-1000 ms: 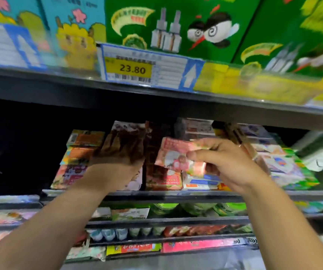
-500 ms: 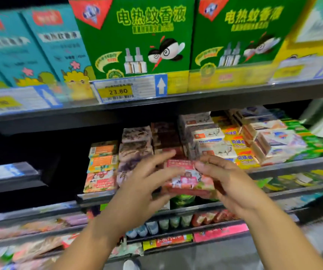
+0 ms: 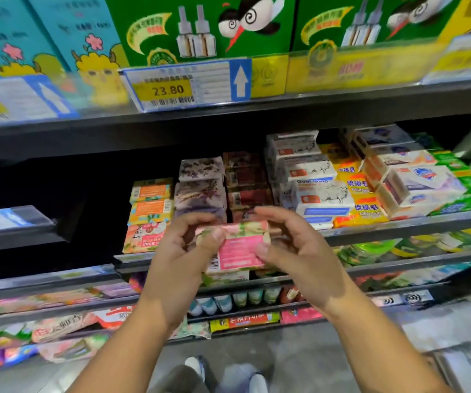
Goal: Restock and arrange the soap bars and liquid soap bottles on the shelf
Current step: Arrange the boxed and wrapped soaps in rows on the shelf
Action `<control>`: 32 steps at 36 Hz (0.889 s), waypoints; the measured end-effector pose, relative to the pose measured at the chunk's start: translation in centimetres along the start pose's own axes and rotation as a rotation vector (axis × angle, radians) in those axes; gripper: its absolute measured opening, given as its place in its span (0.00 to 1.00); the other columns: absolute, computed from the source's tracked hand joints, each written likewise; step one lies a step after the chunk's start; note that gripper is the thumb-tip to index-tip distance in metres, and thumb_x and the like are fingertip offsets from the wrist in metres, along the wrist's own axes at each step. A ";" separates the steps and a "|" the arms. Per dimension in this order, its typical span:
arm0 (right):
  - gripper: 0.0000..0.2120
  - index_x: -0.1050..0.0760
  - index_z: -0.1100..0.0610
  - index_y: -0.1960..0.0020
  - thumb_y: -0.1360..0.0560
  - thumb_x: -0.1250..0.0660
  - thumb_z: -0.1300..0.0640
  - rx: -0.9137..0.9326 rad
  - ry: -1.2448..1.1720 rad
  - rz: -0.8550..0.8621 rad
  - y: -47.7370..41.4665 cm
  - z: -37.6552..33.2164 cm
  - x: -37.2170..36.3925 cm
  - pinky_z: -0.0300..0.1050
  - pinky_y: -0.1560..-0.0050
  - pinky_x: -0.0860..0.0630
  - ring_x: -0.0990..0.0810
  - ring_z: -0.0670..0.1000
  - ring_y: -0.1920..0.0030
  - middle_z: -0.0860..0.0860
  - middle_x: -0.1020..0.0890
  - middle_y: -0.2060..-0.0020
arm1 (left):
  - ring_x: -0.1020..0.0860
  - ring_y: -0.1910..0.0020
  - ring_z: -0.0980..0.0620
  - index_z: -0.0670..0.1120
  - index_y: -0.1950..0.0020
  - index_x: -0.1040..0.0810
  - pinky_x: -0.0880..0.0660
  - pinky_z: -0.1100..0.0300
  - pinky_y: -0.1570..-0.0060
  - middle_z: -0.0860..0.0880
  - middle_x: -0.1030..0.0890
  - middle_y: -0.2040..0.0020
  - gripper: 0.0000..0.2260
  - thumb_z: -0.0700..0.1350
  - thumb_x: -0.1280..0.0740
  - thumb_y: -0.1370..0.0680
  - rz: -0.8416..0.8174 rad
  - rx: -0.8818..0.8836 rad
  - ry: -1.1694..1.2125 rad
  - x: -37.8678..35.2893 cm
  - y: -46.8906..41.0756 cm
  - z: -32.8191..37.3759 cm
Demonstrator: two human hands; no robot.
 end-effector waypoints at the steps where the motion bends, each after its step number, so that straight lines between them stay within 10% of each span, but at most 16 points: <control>1: 0.18 0.21 0.41 0.41 0.28 0.26 0.56 -0.010 0.016 0.024 0.0 0.1 -0.3 0.48 0.54 0.17 0.16 0.47 0.53 0.43 0.18 0.44 | 0.20 0.53 0.62 0.54 0.42 0.22 0.24 0.67 0.57 0.61 0.18 0.50 0.14 0.53 0.31 0.27 0.006 -0.010 -0.042 0.3 0.0 -0.2; 8: 0.03 0.16 0.52 0.57 0.27 0.29 0.58 -0.130 -0.257 0.153 0.1 0.4 -1.6 0.42 0.70 0.25 0.20 0.54 0.59 0.55 0.16 0.53 | 0.20 0.43 0.59 0.64 0.40 0.22 0.22 0.65 0.47 0.64 0.29 0.37 0.28 0.43 0.20 0.35 -0.458 0.041 -0.135 3.1 0.2 -0.6; 15: 0.33 0.19 0.50 0.39 0.43 0.16 0.60 -0.134 -0.248 -0.106 1.0 -0.3 -2.3 0.47 0.54 0.19 0.17 0.56 0.54 0.54 0.19 0.40 | 0.20 0.45 0.60 0.70 0.45 0.24 0.21 0.56 0.44 0.61 0.18 0.46 0.23 0.50 0.24 0.34 -0.384 -0.014 -0.241 5.5 -1.7 -0.2; 20: 0.19 0.17 0.45 0.45 0.35 0.22 0.55 -0.060 0.044 0.049 0.5 -1.3 -4.5 0.46 0.55 0.20 0.21 0.51 0.57 0.56 0.20 0.57 | 0.20 0.44 0.58 0.52 0.41 0.21 0.23 0.65 0.49 0.57 0.20 0.44 0.16 0.44 0.28 0.28 -0.391 0.023 -0.014 6.9 -1.6 -0.5; 24: 0.06 0.21 0.53 0.57 0.29 0.24 0.56 -0.006 0.021 0.105 0.4 -1.6 -7.4 0.33 0.58 0.24 0.24 0.42 0.63 0.45 0.22 0.64 | 0.20 0.61 0.56 0.53 0.45 0.24 0.25 0.67 0.60 0.58 0.18 0.62 0.06 0.45 0.32 0.21 -0.296 0.088 -0.024 7.5 -1.4 -0.4; 29: 0.13 0.22 0.45 0.42 0.22 0.31 0.60 0.032 0.150 0.261 0.3 -1.5 -9.2 0.38 0.46 0.23 0.21 0.41 0.44 0.44 0.19 0.44 | 0.19 0.60 0.56 0.62 0.34 0.28 0.23 0.63 0.63 0.58 0.18 0.49 0.22 0.47 0.30 0.26 -0.352 0.117 0.145 8.6 -1.6 -0.2; 32: 0.06 0.18 0.50 0.50 0.23 0.31 0.59 -0.011 0.056 0.329 0.5 -1.6 -9.7 0.45 0.62 0.20 0.19 0.47 0.53 0.53 0.17 0.49 | 0.17 0.50 0.55 0.57 0.33 0.27 0.20 0.61 0.54 0.53 0.18 0.42 0.33 0.37 0.21 0.33 -0.508 0.155 0.219 9.5 -1.6 -1.2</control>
Point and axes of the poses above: each hand's wrist, its own y-axis away from the middle knuckle, its own x-axis out of the back of the hand, z = x × y, the point moved 1 cm from there along -y, towards the middle knuckle
